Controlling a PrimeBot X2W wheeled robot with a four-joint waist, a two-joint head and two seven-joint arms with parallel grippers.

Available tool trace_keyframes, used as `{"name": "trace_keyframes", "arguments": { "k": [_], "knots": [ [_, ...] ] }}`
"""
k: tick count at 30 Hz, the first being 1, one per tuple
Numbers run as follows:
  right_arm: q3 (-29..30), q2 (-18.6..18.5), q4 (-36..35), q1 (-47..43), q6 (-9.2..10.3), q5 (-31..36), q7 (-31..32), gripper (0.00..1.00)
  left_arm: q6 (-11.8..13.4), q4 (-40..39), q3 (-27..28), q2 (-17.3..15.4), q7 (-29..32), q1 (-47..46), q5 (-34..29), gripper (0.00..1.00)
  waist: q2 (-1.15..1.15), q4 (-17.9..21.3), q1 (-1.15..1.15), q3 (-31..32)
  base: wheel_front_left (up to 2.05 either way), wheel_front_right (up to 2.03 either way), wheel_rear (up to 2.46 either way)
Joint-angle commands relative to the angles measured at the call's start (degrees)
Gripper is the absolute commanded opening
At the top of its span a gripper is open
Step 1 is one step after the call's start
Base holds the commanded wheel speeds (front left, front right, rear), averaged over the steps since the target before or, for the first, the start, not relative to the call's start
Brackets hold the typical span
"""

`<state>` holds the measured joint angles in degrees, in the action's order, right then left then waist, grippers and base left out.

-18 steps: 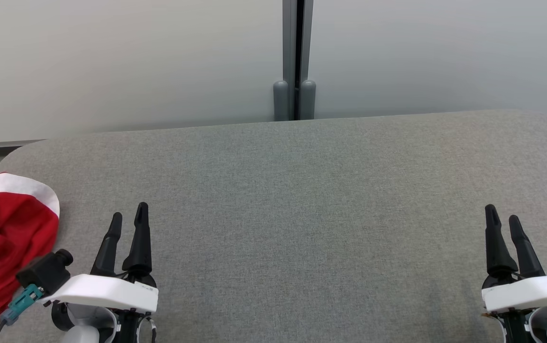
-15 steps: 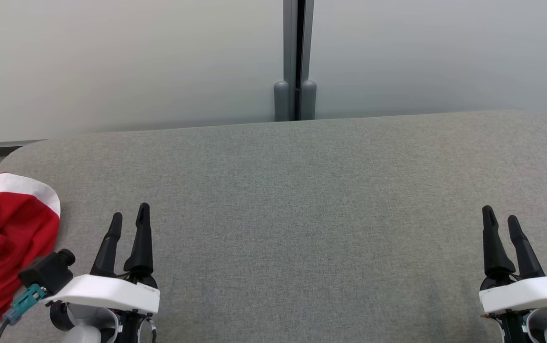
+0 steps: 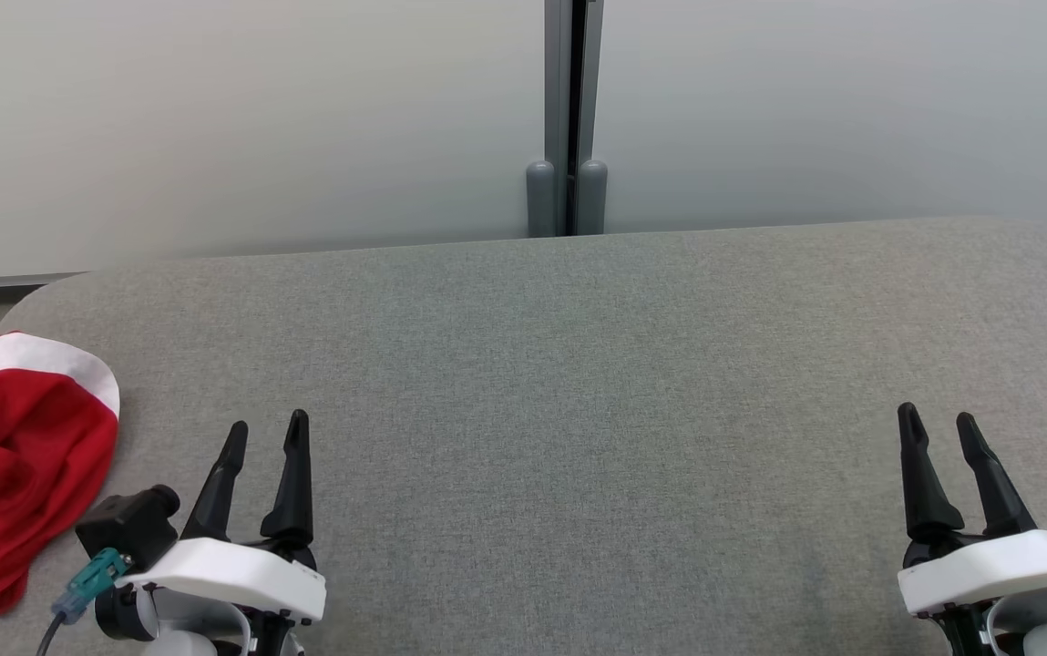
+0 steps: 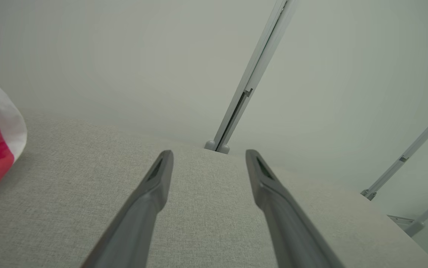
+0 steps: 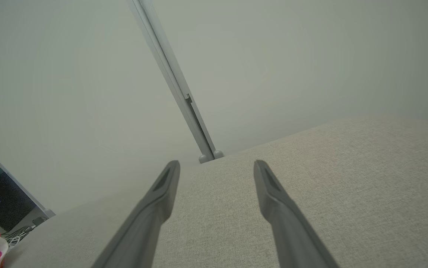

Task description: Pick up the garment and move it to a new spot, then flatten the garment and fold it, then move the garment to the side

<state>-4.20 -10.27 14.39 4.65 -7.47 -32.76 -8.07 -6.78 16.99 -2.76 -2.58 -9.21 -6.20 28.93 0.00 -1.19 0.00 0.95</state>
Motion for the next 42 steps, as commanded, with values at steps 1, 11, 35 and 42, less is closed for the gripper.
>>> {"name": "trace_keyframes", "arguments": {
  "k": [1,11,35,42],
  "knots": [
    [-0.2,-0.7,-0.1,0.4,-0.03,1.6,-0.3,1.0,0.3,0.2,-0.2,-0.3,-0.6,-0.6,-1.6,1.0,0.0,0.0,0.0,0.0,0.0,0.0,0.0],
    [-0.8,-0.8,0.5,-0.1,-0.03,6.3,-0.4,1.0,1.5,2.3,-1.0,-0.4,-1.8,-1.5,-7.4,1.0,0.0,-0.3,0.0,0.1,0.0,0.0,0.0],
    [-1.0,-0.4,2.5,-0.7,-0.03,16.4,-1.7,1.0,2.7,4.7,-1.9,-0.5,-4.6,-1.8,-18.2,1.0,0.0,-1.1,0.0,0.3,0.0,0.0,0.0],
    [-0.9,-0.3,3.1,-1.1,-0.03,17.7,-2.1,1.0,2.7,6.2,-2.3,-0.5,-5.4,-2.1,-20.3,1.0,0.0,-1.3,0.0,0.4,0.0,0.0,0.0]
  ]
}}
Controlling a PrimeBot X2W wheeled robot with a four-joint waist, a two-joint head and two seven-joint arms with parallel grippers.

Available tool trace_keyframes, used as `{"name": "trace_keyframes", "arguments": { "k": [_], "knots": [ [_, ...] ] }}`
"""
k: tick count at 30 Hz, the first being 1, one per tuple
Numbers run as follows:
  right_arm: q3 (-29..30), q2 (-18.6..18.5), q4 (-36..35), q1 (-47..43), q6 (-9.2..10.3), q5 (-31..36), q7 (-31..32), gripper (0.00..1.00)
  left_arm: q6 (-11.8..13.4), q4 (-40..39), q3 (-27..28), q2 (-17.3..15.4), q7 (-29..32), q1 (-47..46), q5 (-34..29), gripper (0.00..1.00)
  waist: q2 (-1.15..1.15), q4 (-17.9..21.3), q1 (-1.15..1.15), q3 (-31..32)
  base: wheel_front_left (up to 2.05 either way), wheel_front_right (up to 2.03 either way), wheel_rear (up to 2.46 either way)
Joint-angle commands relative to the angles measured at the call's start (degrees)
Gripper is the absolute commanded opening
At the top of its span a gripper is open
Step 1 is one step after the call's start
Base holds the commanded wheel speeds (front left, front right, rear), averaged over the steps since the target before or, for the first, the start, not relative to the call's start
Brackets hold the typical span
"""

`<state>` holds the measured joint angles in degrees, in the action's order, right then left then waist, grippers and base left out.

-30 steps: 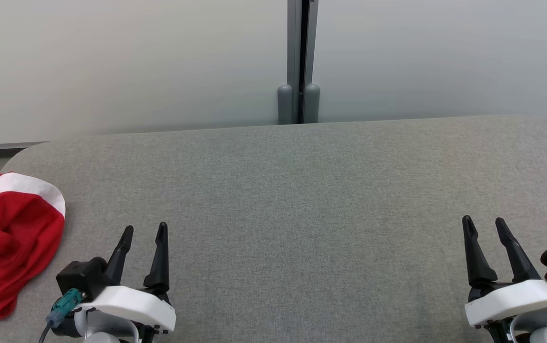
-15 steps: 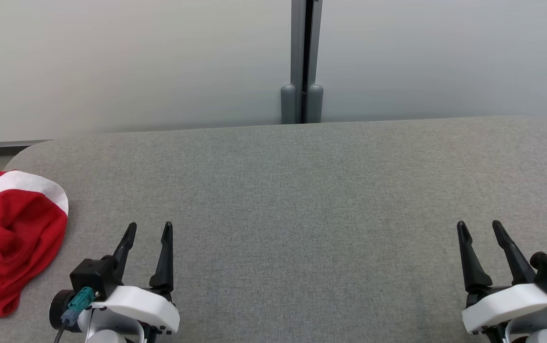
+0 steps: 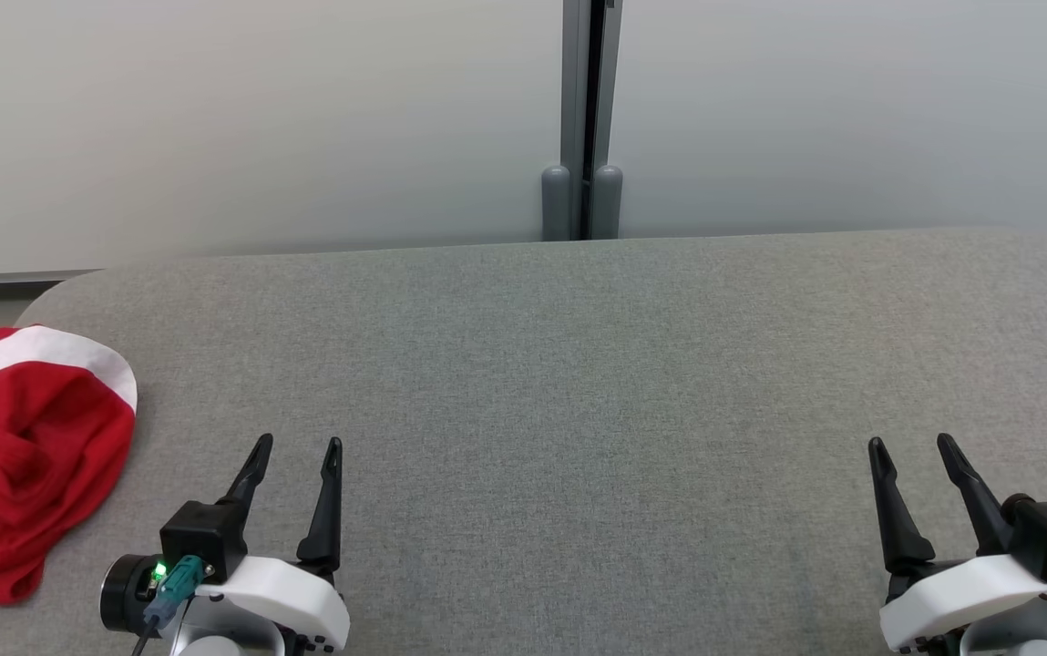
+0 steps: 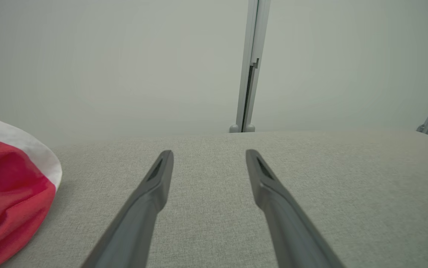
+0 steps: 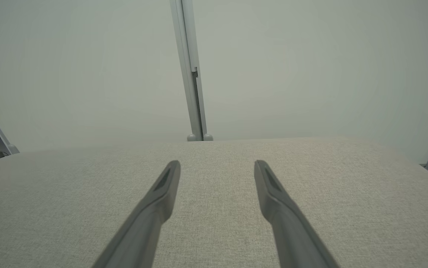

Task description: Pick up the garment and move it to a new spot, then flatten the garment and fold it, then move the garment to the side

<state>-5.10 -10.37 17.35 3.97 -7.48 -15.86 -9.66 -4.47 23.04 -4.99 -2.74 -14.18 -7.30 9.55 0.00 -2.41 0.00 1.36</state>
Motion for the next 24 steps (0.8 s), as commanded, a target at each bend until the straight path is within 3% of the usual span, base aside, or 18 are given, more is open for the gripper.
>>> {"name": "trace_keyframes", "arguments": {
  "k": [1,7,24],
  "knots": [
    [0.0,-0.2,0.2,-0.4,-0.02,0.9,-0.6,1.0,0.4,0.5,-0.1,-0.3,-0.6,-1.1,-1.1,1.0,0.0,0.0,0.0,0.1,0.0,0.0,0.0],
    [-0.2,-0.1,0.9,-0.4,-0.02,1.2,-0.8,1.0,0.5,1.9,-0.2,-0.3,-1.1,-1.5,-2.6,1.0,0.0,-0.3,0.0,0.2,0.0,0.0,0.0],
    [0.3,0.0,1.4,0.1,-0.02,-2.7,-0.2,1.0,0.7,3.5,-0.7,-0.3,-1.0,-1.8,0.8,1.0,0.0,-0.7,0.0,0.1,0.0,0.0,0.0]
  ]
}}
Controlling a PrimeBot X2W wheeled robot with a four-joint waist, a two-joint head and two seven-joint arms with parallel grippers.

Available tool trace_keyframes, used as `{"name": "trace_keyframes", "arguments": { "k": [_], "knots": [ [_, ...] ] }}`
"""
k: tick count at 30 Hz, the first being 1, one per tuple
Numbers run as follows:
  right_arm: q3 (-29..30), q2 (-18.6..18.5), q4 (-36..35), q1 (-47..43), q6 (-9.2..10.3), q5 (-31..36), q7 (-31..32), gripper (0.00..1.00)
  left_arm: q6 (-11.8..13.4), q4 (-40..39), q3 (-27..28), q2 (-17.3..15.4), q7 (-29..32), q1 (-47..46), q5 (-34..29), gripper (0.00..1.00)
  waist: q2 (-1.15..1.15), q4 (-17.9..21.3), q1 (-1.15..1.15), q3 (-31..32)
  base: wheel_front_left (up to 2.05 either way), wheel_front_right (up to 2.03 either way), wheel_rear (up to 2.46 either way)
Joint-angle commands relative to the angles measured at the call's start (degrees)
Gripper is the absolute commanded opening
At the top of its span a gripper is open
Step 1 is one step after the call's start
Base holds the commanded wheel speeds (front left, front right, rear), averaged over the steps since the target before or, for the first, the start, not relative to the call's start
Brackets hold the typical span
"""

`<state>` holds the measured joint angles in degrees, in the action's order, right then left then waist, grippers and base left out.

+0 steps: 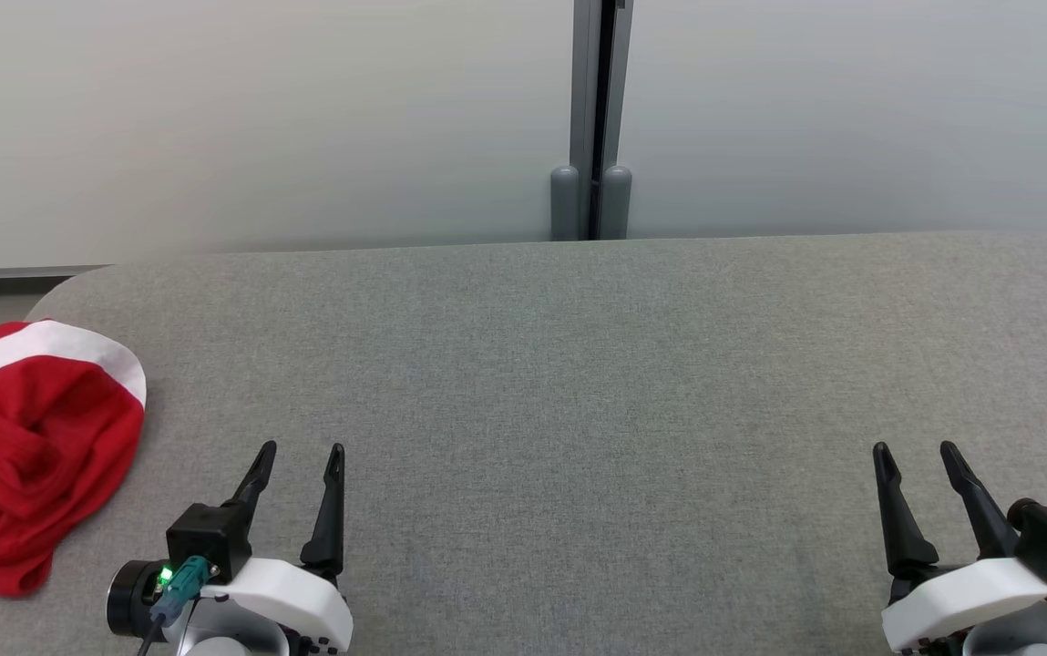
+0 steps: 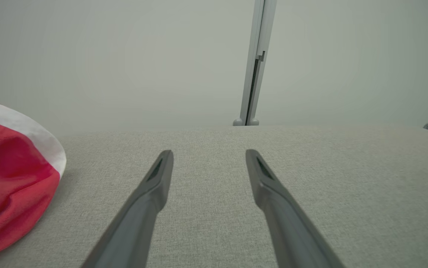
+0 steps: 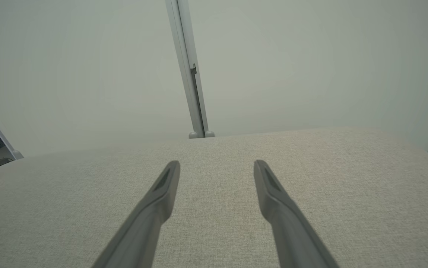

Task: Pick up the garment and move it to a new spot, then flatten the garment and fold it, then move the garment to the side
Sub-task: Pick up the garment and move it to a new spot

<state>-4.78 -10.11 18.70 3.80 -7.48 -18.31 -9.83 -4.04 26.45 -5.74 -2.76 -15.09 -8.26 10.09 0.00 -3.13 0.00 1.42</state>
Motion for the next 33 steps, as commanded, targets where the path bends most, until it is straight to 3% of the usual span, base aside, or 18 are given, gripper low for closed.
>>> {"name": "trace_keyframes", "arguments": {
  "k": [1,8,13,28,33],
  "knots": [
    [0.0,-0.4,0.1,0.3,-0.02,-0.3,0.0,1.0,0.3,0.1,0.0,-0.2,-0.1,-0.9,0.3,1.0,0.0,-0.1,0.0,0.0,0.0,0.0,0.0],
    [0.3,-0.9,-0.5,0.3,-0.02,0.8,0.5,1.0,0.8,-0.5,-0.4,-0.2,-0.1,-1.2,0.1,1.0,0.0,-0.9,0.0,-0.1,0.0,0.0,0.0],
    [0.8,-0.9,-2.1,-0.3,-0.02,1.6,1.5,1.0,1.3,-1.2,-0.5,-0.3,-0.1,-2.0,-0.2,1.0,0.0,-3.7,0.0,-0.3,0.0,0.0,0.0],
    [0.1,-0.5,-8.3,-1.5,-0.02,4.5,5.3,1.0,2.4,-2.8,2.1,-1.3,-0.1,-3.1,-1.8,1.0,0.0,-21.4,0.0,-1.1,0.0,0.0,0.0],
    [-0.7,-0.4,-9.8,-1.0,-0.01,5.4,6.1,1.0,2.4,-3.3,3.2,-1.3,-0.1,-2.5,-1.3,1.0,0.0,-25.2,0.0,-1.5,0.0,0.0,0.0]
  ]
}}
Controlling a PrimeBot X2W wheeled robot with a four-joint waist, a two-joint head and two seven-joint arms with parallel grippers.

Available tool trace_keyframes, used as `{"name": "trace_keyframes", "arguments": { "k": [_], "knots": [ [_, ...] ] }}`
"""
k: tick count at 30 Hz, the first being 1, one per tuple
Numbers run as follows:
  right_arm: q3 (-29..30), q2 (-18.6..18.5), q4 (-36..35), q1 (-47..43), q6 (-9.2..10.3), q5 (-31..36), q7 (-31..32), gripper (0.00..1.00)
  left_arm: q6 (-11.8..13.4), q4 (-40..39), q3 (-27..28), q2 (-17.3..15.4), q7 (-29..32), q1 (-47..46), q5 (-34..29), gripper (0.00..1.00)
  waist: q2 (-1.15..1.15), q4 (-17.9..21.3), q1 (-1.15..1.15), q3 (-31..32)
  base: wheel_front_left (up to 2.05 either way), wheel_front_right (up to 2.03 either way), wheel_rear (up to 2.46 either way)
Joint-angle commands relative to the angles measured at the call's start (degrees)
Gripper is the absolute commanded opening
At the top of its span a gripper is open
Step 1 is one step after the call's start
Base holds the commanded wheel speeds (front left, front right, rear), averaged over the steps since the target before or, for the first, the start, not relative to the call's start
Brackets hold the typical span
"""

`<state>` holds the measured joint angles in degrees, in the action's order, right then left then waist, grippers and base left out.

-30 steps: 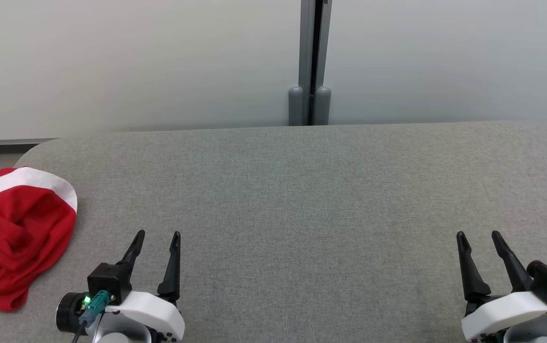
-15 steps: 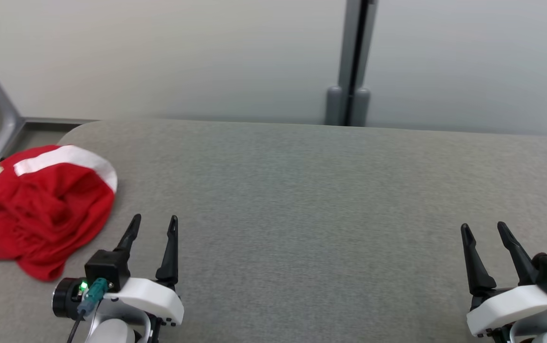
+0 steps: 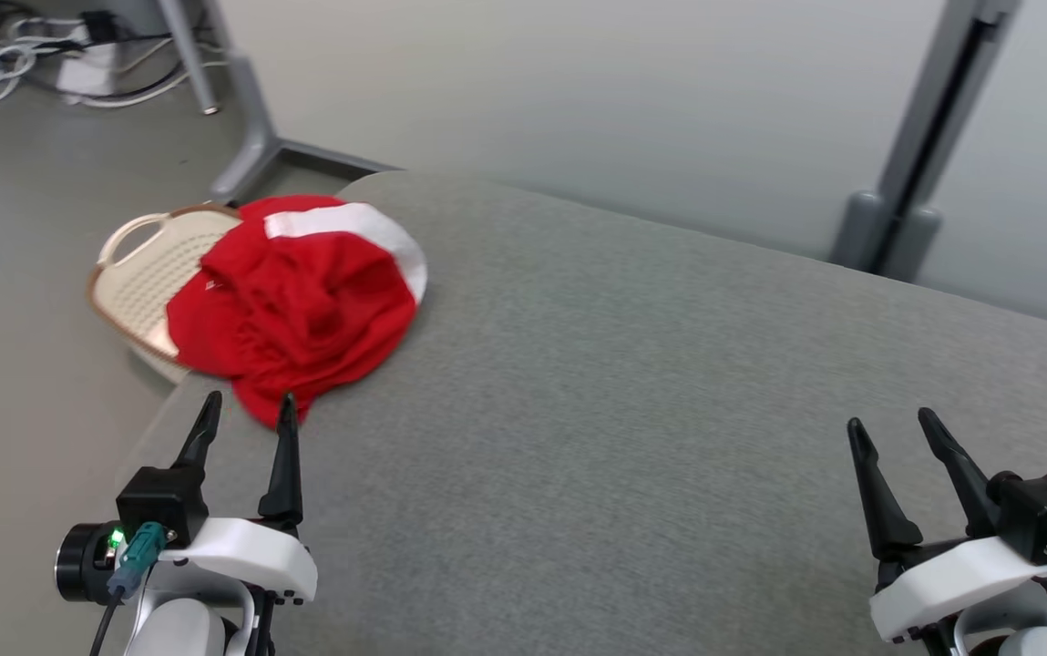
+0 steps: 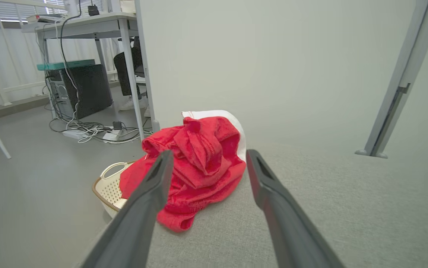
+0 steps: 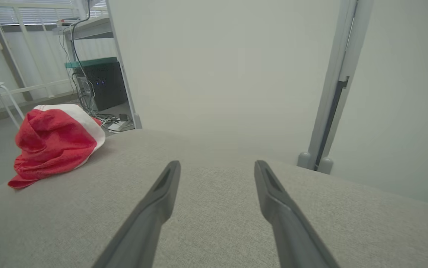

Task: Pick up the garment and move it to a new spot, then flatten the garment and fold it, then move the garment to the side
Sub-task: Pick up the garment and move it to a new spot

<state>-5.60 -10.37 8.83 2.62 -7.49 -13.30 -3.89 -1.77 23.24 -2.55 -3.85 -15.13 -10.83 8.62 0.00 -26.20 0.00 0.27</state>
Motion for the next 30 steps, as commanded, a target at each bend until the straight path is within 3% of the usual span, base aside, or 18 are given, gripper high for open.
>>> {"name": "trace_keyframes", "arguments": {
  "k": [1,21,30],
  "knots": [
    [0.0,-0.2,-0.1,0.3,0.0,0.3,0.3,1.0,0.1,-0.1,0.2,-0.1,0.0,0.2,0.3,1.0,0.0,-2.9,0.0,-0.5,0.0,0.0,0.0],
    [-2.8,-2.2,-0.6,3.4,0.01,-1.4,1.2,1.0,0.6,-2.9,2.2,0.7,0.0,0.2,1.7,1.0,0.0,-4.3,0.0,-2.7,0.0,0.0,0.0],
    [0.0,-5.0,-6.7,4.2,0.01,-0.6,4.2,1.0,-0.1,1.9,-1.3,0.9,0.0,-9.7,6.7,1.0,0.0,-2.5,0.0,-10.8,0.0,0.0,0.0]
  ]
}}
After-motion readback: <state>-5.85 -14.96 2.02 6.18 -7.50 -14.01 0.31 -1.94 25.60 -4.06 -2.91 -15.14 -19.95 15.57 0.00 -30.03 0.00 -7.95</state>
